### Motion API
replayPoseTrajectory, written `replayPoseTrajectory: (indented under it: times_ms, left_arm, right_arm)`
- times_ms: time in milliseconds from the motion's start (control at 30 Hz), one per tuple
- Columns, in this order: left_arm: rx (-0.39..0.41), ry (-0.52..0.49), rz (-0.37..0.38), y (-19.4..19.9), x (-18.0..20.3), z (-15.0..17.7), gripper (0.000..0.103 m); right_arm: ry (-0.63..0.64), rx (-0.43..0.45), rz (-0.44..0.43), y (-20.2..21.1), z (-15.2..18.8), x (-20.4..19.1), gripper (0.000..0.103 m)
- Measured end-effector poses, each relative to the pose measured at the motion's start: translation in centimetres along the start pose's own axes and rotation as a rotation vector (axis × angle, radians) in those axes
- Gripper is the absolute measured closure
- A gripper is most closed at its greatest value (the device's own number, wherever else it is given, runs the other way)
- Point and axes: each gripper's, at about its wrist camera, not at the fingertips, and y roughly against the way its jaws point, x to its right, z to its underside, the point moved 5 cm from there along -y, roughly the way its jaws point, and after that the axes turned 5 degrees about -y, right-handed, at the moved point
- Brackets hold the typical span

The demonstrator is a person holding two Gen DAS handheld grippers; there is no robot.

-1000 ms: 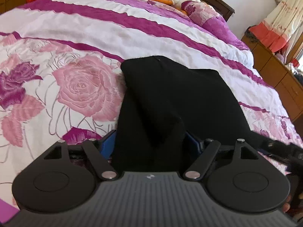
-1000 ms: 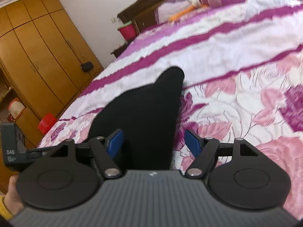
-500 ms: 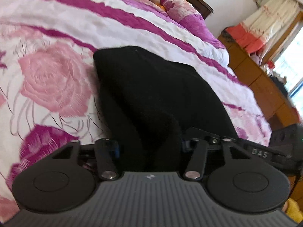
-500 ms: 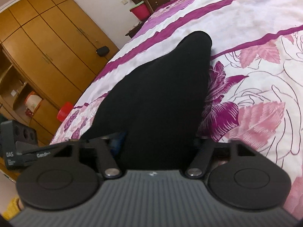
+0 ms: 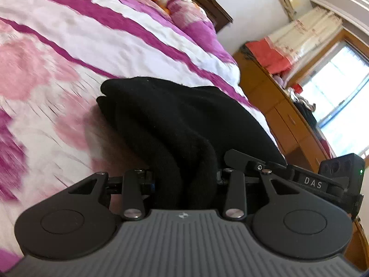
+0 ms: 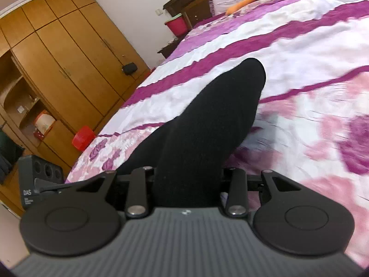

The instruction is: Fold small clothes

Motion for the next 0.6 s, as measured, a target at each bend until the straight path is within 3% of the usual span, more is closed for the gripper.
replayPoseTrajectory:
  times_ms: [200, 333, 400, 600]
  left_arm:
    - [-0.045, -0.096, -0.014, -1.1, 4.6, 4.3, 0.059]
    - [-0.091, -0.168, -0.135, -1.8, 4.1, 6.4, 0.056]
    - [-0.097, -0.176, -0.191, -1.5, 3.6, 7.5, 0.049]
    - [-0.044, -0.197, -0.271, 0.7, 2.9, 7.5, 0.043]
  right_arm:
    - [0.007, -0.014, 0.062, 5.0, 2.2, 2.5, 0.063]
    - [0.013, -0.048, 0.139, 4.1, 4.5, 4.6, 0.058]
    - [0.042, -0.059, 0.171, 3.0, 5.7, 5.4, 0.049]
    - [0.013, -0.028, 0.144, 3.9, 6.4, 6.4, 0.044]
